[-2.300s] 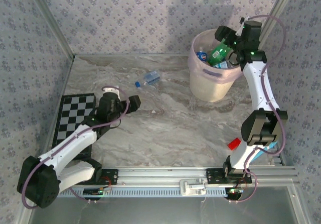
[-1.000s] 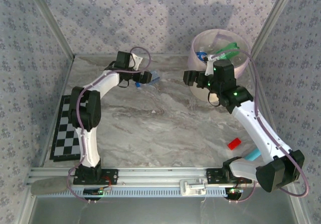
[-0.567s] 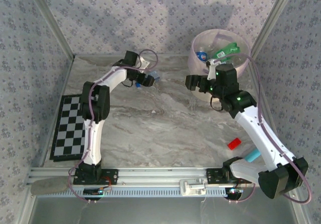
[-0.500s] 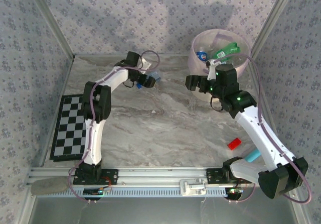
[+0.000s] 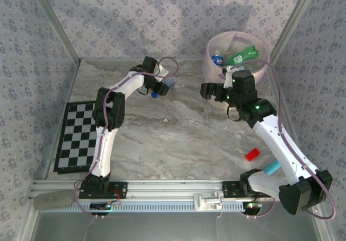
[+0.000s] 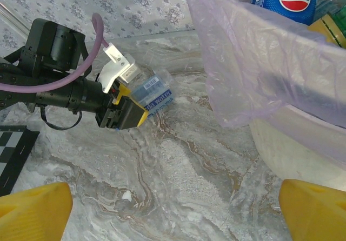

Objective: Put the plastic bottles in the bin

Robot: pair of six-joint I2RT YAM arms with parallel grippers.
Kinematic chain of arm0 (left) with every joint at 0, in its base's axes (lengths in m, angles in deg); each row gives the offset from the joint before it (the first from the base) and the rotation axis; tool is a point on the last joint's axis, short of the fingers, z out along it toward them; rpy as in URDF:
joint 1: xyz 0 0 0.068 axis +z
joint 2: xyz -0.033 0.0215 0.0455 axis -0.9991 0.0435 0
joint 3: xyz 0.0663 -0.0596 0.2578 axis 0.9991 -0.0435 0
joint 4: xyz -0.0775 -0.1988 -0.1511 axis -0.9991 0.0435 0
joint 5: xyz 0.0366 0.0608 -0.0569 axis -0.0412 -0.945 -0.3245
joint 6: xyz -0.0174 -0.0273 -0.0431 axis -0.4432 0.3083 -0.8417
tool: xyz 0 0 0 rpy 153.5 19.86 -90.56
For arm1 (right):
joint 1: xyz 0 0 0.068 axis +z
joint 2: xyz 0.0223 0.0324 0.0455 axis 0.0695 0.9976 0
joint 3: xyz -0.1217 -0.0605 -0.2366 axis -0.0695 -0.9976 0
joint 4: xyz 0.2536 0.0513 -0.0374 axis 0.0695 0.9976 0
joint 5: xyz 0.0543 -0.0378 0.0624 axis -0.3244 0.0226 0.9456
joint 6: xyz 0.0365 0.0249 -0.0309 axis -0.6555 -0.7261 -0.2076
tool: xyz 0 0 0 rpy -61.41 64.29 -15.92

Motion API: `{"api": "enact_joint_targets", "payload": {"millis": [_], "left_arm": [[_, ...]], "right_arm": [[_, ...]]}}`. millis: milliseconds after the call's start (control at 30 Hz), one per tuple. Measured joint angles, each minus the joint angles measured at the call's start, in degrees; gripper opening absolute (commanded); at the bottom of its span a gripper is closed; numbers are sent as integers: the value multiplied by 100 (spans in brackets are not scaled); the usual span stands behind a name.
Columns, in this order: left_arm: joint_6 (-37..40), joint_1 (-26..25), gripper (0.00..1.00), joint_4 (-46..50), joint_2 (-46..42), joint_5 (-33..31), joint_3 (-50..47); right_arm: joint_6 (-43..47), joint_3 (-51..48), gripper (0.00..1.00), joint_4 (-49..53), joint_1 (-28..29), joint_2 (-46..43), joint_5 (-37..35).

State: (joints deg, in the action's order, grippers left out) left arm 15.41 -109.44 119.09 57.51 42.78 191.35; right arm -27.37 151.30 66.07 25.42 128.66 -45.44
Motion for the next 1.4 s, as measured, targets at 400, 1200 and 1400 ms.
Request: {"api": "enact_joint_targets", "payload": {"millis": [400, 1200, 1400], "left_arm": [[-863, -44, 49, -1261, -1408, 144, -2079], [-2337, -1539, 47, -4124, -5198, -221, -5512], [-2282, -1707, 47, -4234, -5405, -374, -5517]], "right_arm": [[-229, -39, 100, -378, -2, 192, 400], [-1755, 455, 93, -1974, 243, 1801, 2299], [-1888, 531, 79, -2033, 326, 2037, 2441]]}}
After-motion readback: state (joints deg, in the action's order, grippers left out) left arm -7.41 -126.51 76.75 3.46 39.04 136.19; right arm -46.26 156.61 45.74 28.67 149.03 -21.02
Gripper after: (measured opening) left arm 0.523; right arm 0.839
